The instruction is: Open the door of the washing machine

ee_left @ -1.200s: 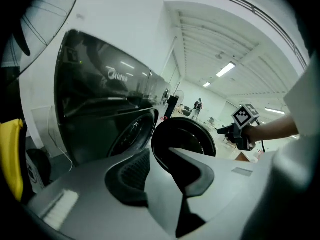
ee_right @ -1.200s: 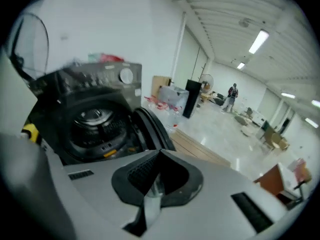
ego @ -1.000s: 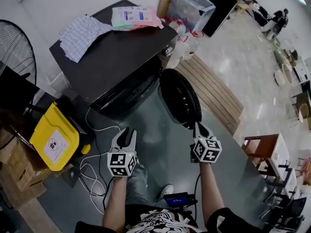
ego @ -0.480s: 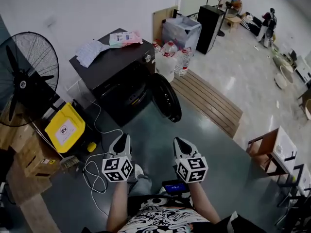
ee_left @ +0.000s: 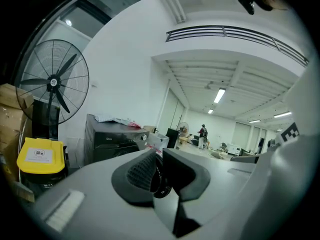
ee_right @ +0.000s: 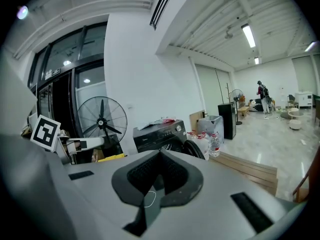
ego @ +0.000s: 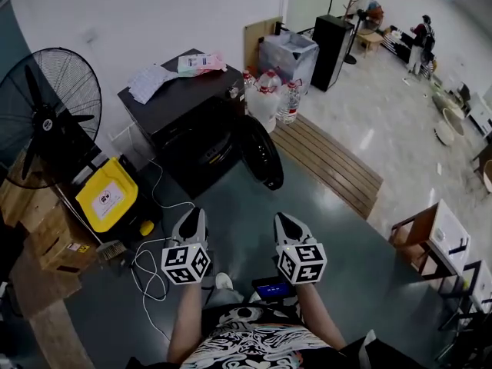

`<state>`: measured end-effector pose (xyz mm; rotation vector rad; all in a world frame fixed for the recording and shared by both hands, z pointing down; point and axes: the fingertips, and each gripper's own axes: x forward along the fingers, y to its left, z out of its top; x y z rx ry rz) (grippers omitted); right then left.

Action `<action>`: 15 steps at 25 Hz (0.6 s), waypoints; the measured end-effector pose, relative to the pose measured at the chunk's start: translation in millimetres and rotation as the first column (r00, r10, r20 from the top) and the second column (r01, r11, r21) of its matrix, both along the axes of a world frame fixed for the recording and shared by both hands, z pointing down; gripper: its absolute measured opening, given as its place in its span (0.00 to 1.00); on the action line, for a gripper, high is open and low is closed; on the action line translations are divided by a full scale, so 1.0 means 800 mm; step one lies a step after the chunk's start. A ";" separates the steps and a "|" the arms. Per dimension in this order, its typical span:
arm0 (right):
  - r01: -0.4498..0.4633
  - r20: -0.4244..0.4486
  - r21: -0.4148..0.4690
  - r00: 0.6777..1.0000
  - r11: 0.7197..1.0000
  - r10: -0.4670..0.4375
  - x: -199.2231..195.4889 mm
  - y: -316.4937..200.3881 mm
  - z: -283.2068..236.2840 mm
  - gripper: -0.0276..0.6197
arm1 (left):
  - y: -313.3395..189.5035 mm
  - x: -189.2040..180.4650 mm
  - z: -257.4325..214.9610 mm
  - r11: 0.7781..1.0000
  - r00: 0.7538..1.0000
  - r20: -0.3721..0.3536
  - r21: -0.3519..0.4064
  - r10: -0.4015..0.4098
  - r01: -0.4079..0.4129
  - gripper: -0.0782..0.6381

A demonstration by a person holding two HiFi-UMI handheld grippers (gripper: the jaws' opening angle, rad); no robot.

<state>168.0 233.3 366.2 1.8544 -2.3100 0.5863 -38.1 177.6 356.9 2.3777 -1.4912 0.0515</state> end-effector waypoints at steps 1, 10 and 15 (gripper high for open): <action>0.003 0.000 0.000 1.000 1.000 -0.003 -0.001 0.003 0.000 0.05 | 0.004 0.000 0.001 1.000 1.000 0.004 -0.003 -0.002 0.002 0.17; 0.023 -0.003 -0.006 1.000 1.000 -0.023 -0.012 0.010 0.004 0.05 | 0.013 -0.008 0.002 1.000 1.000 0.027 -0.008 -0.010 0.010 0.17; 0.029 -0.015 -0.010 0.999 1.000 -0.029 -0.012 0.009 0.005 0.05 | 0.013 -0.011 0.002 1.000 0.999 0.031 -0.009 -0.015 0.015 0.17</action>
